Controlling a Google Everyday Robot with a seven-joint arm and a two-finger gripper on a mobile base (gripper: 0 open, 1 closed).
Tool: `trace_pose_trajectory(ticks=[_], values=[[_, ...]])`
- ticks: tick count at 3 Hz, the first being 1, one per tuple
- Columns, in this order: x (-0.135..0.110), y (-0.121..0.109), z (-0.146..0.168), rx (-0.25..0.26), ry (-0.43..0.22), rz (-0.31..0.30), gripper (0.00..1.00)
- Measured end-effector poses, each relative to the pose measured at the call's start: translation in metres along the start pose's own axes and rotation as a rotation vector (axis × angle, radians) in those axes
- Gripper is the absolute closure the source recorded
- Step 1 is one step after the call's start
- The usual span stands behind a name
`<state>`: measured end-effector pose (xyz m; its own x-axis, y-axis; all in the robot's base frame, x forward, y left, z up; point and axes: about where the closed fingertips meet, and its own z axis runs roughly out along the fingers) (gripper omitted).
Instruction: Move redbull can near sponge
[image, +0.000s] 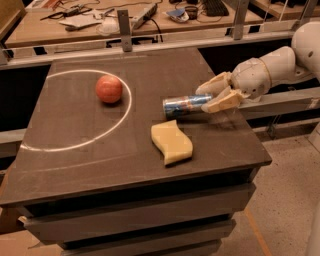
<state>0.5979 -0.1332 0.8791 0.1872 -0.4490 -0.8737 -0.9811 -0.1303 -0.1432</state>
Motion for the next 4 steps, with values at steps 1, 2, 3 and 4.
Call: trace_pose_trajectory(ticks=[1, 2, 3, 4], values=[[0.002, 0.002, 0.006, -0.009, 0.018, -0.010, 0.98], [0.006, 0.001, 0.013, 0.029, 0.041, 0.011, 0.67], [0.007, 0.003, 0.018, 0.057, 0.050, 0.026, 0.38], [0.007, 0.006, 0.021, 0.079, 0.052, 0.038, 0.05]])
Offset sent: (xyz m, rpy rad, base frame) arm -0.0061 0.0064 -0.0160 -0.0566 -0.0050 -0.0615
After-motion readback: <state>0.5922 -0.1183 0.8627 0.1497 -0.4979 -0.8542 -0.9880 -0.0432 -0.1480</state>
